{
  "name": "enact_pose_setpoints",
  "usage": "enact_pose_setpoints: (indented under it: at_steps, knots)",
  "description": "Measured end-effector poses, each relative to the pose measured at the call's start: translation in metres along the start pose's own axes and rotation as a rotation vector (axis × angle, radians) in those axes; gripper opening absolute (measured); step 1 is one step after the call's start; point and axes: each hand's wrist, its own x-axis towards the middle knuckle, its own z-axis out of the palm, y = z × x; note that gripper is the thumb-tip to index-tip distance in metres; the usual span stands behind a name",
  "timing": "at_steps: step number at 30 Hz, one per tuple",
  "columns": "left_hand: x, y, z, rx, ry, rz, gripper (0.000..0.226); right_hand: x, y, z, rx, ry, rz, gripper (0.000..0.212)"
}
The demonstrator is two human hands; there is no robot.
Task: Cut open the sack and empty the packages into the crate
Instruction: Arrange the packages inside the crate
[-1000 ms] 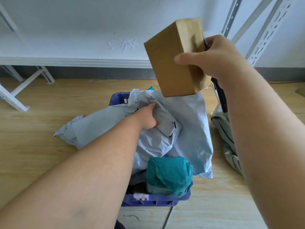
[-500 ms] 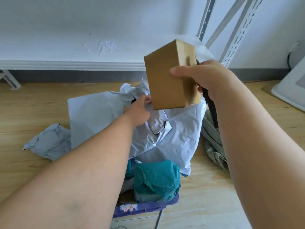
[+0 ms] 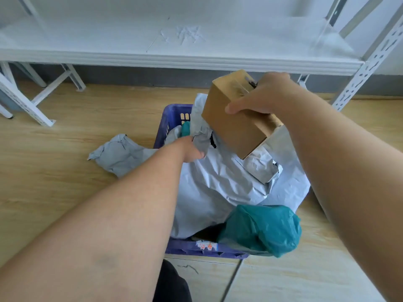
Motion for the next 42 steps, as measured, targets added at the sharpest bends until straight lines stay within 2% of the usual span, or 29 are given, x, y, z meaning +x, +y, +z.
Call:
enact_pose_setpoints:
  at_steps: [2,5,8,10,12,13,15,17,19,21,23,25,26,28,30,32,34,36,38,40,42]
  knots:
    - [0.002,-0.012,0.005,-0.123,-0.001,0.061,0.059,0.001,-0.009,0.002,-0.044,-0.004,-0.023,0.064]
    - [0.007,-0.031,0.004,-0.323,0.099,0.036,0.060,0.002,-0.032,0.000,-0.006,0.018,-0.106,0.061]
    - [0.012,-0.040,-0.004,-0.440,0.166,0.027,0.041,0.009,-0.061,0.002,0.140,0.053,-0.156,0.058]
    - [0.019,-0.041,-0.020,-0.472,0.277,-0.006,0.023,0.017,-0.082,0.011,0.181,0.089,-0.168,0.062]
    - [0.020,-0.040,-0.047,-0.729,0.424,-0.073,0.024,0.027,-0.099,0.021,0.191,0.086,-0.169,0.070]
    - [0.019,-0.039,-0.063,-0.940,0.419,-0.065,0.027,0.033,-0.106,0.026,0.190,0.067,-0.160,0.071]
    - [0.018,-0.041,-0.090,-1.267,0.249,0.047,0.036,0.043,-0.119,0.034,0.226,0.043,-0.139,0.075]
    - [0.021,-0.045,-0.107,-1.325,0.140,0.155,0.047,0.052,-0.130,0.042,0.338,0.036,-0.047,0.092]
    - [0.028,-0.048,-0.118,-1.273,0.123,0.180,0.064,0.061,-0.141,0.051,0.426,0.056,0.067,0.102]
    - [0.034,-0.048,-0.123,-1.204,0.088,0.183,0.078,0.066,-0.150,0.056,0.421,0.041,0.155,0.101]
    - [0.043,-0.050,-0.124,-1.068,0.057,0.165,0.088,0.071,-0.156,0.060,0.354,-0.067,0.145,0.087]
    - [0.054,-0.055,-0.121,-0.886,0.085,0.126,0.094,0.071,-0.161,0.062,0.488,-0.161,0.162,0.065]
    - [0.059,-0.057,-0.119,-0.815,0.121,0.105,0.092,0.073,-0.161,0.066,0.496,-0.215,0.188,0.061]
    - [0.069,-0.063,-0.113,-0.734,0.210,0.106,0.072,0.075,-0.158,0.075,0.337,-0.328,0.139,0.061]
    - [0.076,-0.067,-0.100,-0.599,0.241,0.201,0.054,0.078,-0.155,0.082,0.292,-0.357,0.182,0.059]
    - [0.083,-0.071,-0.087,-0.382,0.192,0.289,0.062,0.086,-0.153,0.087,0.313,-0.333,0.216,0.046]
    - [0.090,-0.072,-0.079,-0.194,0.201,0.257,0.070,0.090,-0.153,0.089,0.357,-0.339,0.272,0.027]
    - [0.095,-0.071,-0.074,-0.143,0.317,0.205,0.071,0.095,-0.152,0.094,0.411,-0.327,0.301,0.028]
    - [0.099,-0.065,-0.066,-0.116,0.450,0.288,0.060,0.097,-0.155,0.097,0.400,-0.325,0.305,0.023]
    - [0.104,-0.057,-0.054,0.030,0.433,0.349,0.050,0.096,-0.159,0.099,0.348,-0.326,0.276,0.025]
    - [0.110,-0.050,-0.046,0.145,0.293,0.302,0.055,0.098,-0.161,0.101,0.317,-0.293,0.245,0.032]
